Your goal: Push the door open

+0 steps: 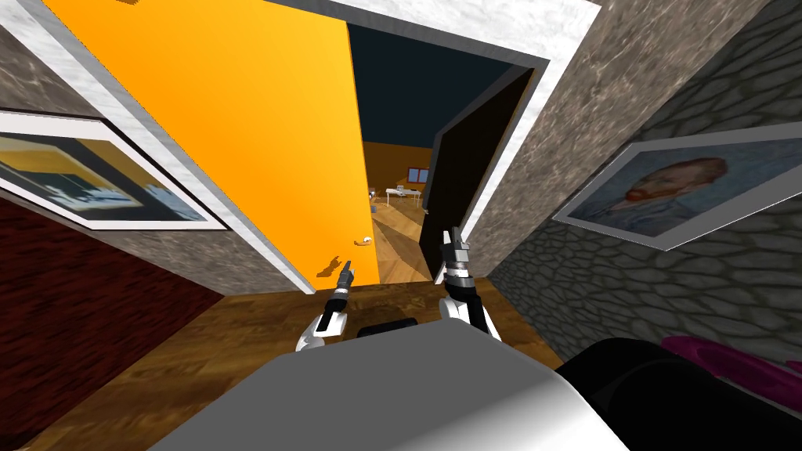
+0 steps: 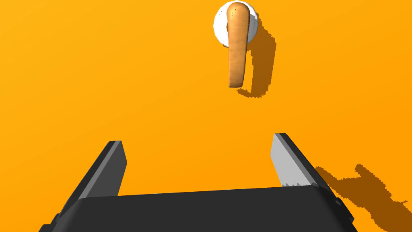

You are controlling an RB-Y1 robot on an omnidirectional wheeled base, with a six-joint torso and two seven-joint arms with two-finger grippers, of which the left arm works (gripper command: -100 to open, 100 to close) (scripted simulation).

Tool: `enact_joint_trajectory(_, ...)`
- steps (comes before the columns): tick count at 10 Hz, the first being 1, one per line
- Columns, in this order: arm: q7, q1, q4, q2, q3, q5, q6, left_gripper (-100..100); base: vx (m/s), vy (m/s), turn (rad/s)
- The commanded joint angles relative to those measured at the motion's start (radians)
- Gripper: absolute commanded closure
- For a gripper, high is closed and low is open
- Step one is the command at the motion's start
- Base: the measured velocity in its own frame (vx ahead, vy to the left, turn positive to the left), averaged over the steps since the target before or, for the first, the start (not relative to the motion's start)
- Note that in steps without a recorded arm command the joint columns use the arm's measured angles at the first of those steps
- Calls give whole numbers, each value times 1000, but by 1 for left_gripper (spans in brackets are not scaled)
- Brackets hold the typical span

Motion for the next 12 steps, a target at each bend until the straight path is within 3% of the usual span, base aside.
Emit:
enact_joint_trajectory(1,3,-12,34,0,0,0,-6,-100,83,-1,9)
enact_joint_trajectory(2,5,-26,69,0,0,0,-12,-100,110,-3,15)
enact_joint_trajectory(3,5,-26,69,0,0,0,-12,-100,98,-10,5)
enact_joint_trajectory(10,14,-73,194,-3,1,1,-34,-100,84,-5,8)
enact_joint_trajectory(12,10,-66,181,-3,3,2,-32,-100,83,9,-14)
